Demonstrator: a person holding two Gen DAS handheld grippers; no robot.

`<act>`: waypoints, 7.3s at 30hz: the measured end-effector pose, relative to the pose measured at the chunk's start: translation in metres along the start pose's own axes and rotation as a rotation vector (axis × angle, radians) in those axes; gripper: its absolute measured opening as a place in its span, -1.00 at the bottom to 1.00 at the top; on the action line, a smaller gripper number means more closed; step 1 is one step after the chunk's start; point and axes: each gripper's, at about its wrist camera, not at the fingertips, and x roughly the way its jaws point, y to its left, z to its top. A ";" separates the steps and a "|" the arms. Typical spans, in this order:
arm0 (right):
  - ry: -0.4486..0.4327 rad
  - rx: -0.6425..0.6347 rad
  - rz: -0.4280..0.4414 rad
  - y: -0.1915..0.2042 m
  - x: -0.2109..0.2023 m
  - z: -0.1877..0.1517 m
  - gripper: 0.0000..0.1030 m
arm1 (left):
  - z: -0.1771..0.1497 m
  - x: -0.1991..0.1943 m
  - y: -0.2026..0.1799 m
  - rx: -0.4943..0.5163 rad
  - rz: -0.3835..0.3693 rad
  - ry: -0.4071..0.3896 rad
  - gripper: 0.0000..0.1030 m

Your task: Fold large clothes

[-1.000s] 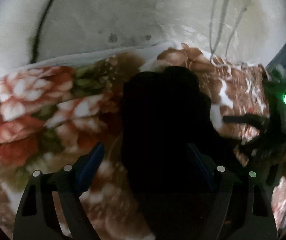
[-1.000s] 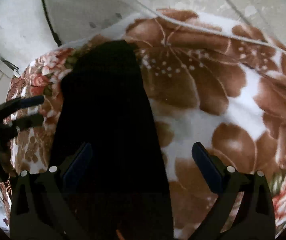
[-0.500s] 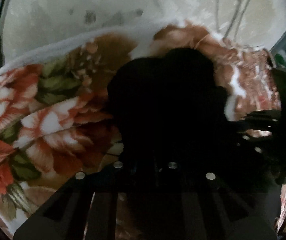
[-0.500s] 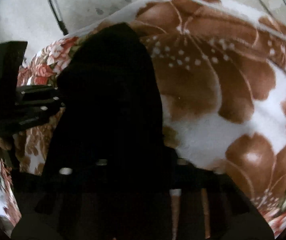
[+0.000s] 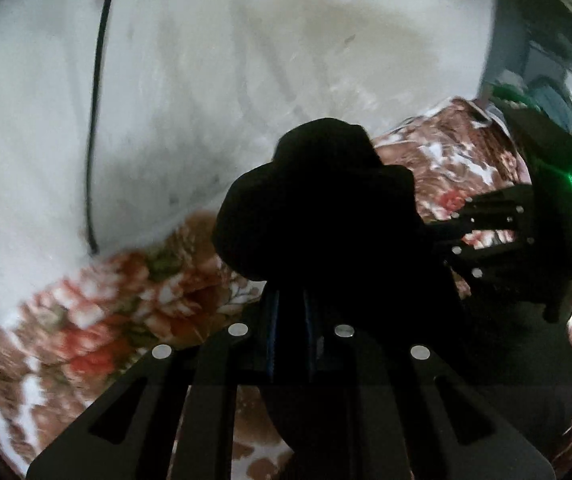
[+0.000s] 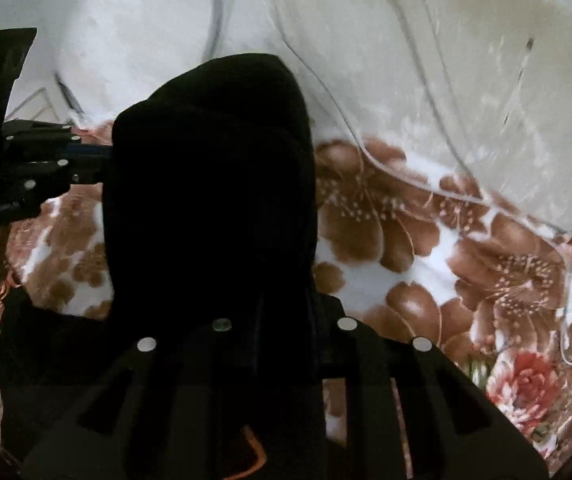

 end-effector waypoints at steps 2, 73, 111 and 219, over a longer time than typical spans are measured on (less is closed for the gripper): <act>-0.042 -0.008 0.000 0.007 -0.028 -0.016 -0.65 | -0.014 -0.035 -0.021 0.047 0.002 -0.054 -0.81; 0.095 0.107 -0.017 -0.002 -0.051 -0.166 0.89 | -0.190 -0.054 -0.043 -0.469 0.005 0.019 0.66; 0.162 0.019 -0.105 0.276 -0.116 -0.211 0.91 | -0.397 -0.301 -0.055 -0.521 0.484 0.053 0.89; 0.257 -0.240 0.069 0.367 -0.070 -0.316 0.91 | -0.159 0.001 -0.315 -0.667 0.008 0.085 -0.67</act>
